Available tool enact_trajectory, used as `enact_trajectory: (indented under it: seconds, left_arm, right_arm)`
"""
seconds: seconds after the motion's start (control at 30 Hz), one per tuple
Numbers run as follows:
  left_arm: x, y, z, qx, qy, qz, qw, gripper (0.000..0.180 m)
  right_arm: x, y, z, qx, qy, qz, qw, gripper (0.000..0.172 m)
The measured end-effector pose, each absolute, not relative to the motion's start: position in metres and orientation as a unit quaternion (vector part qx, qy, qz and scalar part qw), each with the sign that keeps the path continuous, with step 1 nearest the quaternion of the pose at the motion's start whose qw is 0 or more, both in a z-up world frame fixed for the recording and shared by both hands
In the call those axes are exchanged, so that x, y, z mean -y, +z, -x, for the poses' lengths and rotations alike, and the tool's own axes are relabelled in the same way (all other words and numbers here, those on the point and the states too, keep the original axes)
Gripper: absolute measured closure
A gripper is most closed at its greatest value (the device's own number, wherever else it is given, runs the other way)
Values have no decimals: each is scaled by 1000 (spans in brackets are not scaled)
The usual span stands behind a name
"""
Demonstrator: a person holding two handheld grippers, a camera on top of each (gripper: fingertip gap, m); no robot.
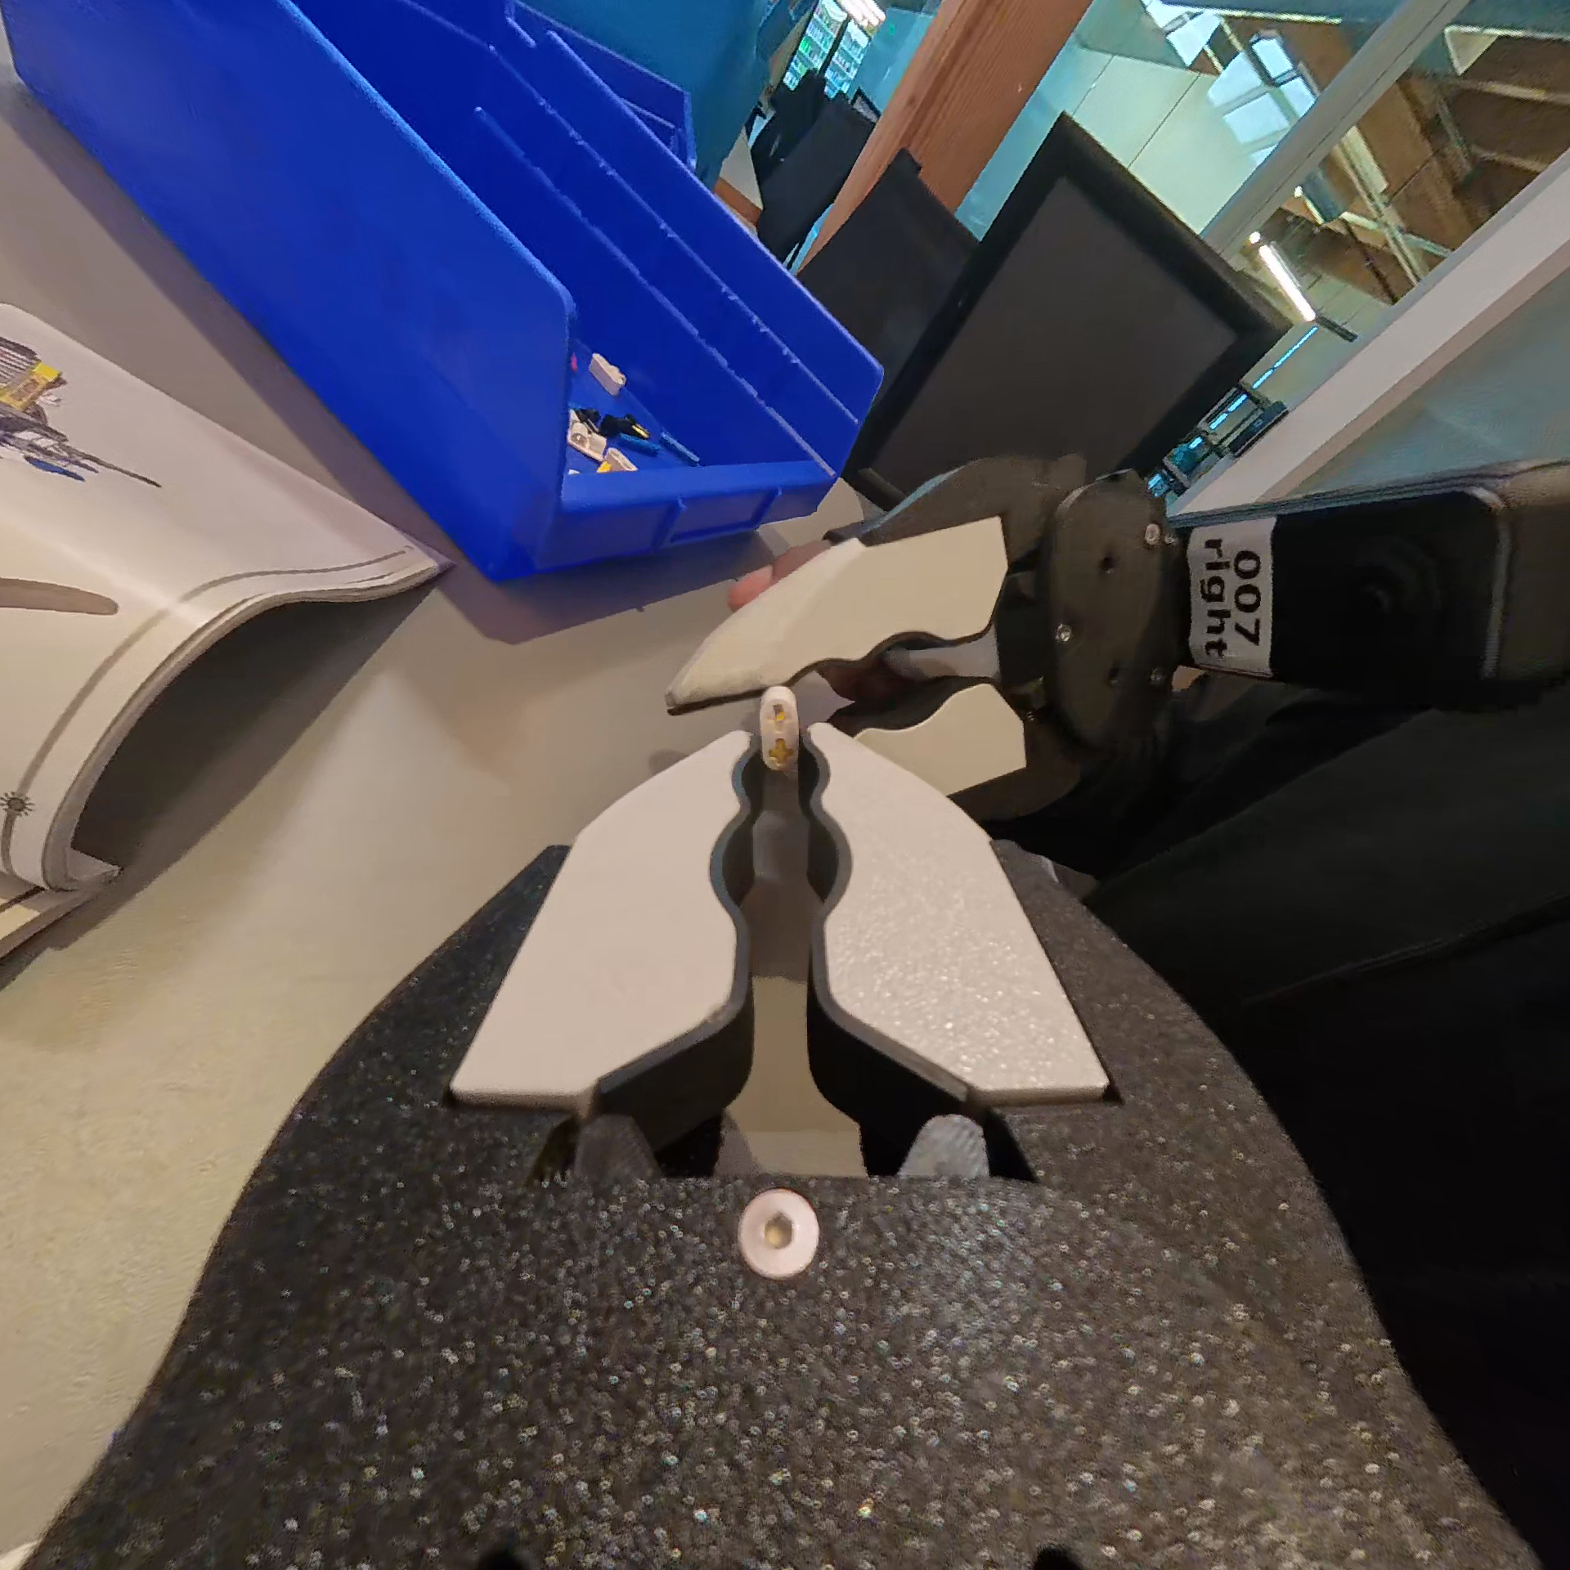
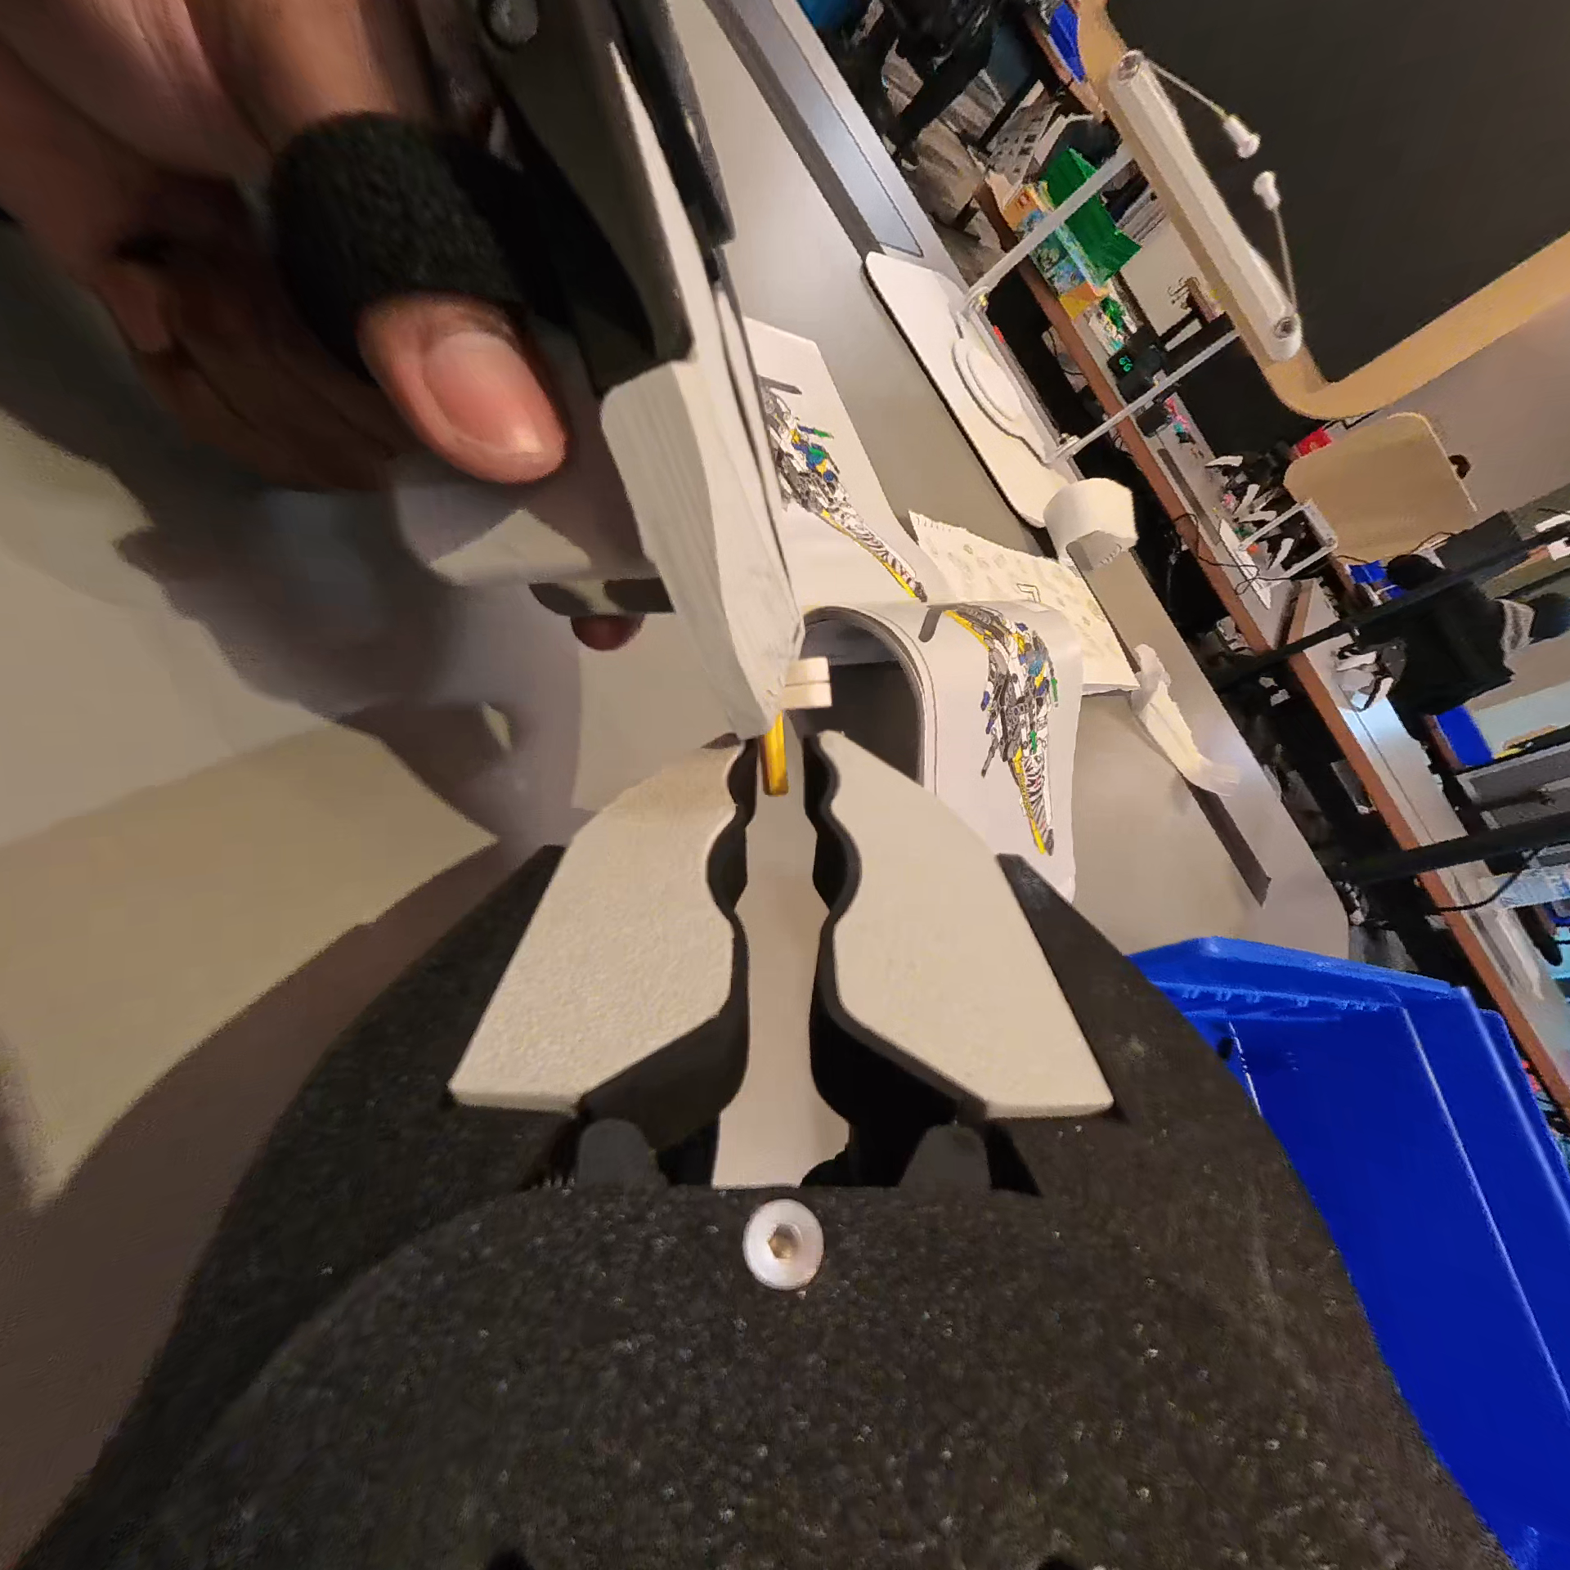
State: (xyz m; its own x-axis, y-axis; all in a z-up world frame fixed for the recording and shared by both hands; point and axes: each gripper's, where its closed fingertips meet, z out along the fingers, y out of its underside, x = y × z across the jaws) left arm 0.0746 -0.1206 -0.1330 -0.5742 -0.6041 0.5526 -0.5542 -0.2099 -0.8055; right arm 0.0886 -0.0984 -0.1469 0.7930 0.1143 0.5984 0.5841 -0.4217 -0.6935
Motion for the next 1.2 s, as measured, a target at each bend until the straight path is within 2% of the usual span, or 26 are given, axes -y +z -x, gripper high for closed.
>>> enact_trajectory:
  seconds: [0.07, 0.3, 0.4, 0.53, 0.8, 1.2]
  left_arm:
    - [120, -134, -75, -629, -623, 464, 25, 171]
    - [119, -144, -77, -653, -592, 472, 39, 171]
    - [117, -149, -80, -669, -569, 474, 54, 162]
    - [118, -153, -80, -688, -552, 466, 67, 170]
    - [116, -159, -81, -694, -531, 475, 100, 171]
    - [121, -159, -69, -693, -565, 446, 51, 171]
  right_arm:
    - [98, -149, -88, 222, -244, 808, 488, 167]
    - [98, -160, -91, 245, -274, 813, 451, 169]
    - [98, -163, -89, 260, -282, 811, 442, 169]
    - [97, -166, -91, 269, -291, 812, 428, 169]
    - [96, -171, -93, 305, -338, 797, 396, 168]
    - [100, -169, -82, 357, -329, 746, 456, 168]
